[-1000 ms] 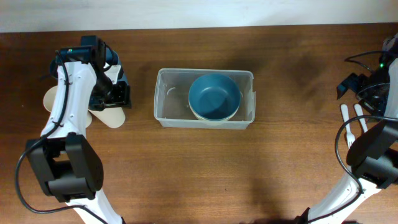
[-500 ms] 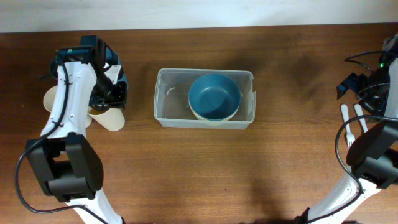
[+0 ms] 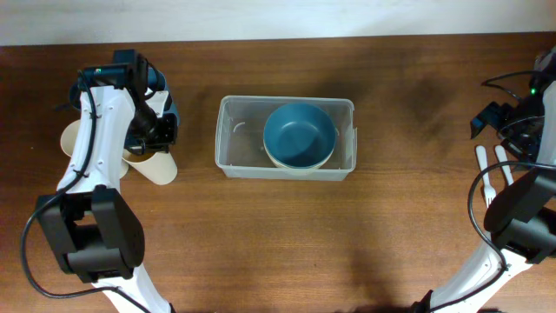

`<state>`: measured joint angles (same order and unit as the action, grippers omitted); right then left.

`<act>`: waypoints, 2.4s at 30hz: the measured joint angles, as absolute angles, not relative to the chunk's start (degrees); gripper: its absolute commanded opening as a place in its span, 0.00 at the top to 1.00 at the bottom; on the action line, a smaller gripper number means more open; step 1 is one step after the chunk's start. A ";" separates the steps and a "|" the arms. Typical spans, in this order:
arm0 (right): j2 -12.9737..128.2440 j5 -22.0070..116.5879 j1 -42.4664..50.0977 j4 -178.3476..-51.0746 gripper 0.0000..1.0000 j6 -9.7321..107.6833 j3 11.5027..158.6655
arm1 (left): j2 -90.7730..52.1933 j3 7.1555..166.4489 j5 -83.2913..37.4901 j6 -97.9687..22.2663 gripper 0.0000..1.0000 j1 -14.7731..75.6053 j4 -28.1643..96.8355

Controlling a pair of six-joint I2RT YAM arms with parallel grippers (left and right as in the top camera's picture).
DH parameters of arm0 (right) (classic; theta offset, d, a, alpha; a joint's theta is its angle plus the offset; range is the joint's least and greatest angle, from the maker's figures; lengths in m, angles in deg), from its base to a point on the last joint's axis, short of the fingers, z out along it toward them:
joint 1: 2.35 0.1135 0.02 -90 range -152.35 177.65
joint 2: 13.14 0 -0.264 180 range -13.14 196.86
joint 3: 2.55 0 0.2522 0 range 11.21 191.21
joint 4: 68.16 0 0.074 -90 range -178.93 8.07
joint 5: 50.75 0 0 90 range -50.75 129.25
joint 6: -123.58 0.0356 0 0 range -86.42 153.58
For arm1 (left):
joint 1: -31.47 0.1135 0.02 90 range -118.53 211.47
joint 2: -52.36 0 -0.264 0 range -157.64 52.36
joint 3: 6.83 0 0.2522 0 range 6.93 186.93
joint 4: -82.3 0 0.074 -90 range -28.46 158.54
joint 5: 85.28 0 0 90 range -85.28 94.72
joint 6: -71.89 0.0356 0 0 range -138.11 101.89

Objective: Pack container
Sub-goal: 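Lower the left gripper around the cream cup's rim and grip it, then lift the cream cup and carry it right over the container, then lower the cream cup into the container's left end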

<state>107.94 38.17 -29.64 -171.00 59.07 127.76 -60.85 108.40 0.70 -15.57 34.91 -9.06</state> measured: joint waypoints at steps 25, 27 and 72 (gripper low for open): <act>107.94 38.17 -29.64 -170.98 0.01 59.07 127.76 | -60.89 140.18 -5.04 -15.79 0.98 27.54 -27.97; 107.94 38.17 -29.64 -170.98 0.01 59.10 127.76 | -60.89 141.75 -5.22 -15.81 0.98 24.85 -27.77; 107.94 38.17 -29.64 -170.98 0.01 59.10 127.76 | -69.99 143.39 -6.88 -18.39 0.98 14.12 -17.54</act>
<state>107.94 38.17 -29.64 -170.98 59.10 127.76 -69.99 143.39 -6.88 -18.39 14.12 -17.54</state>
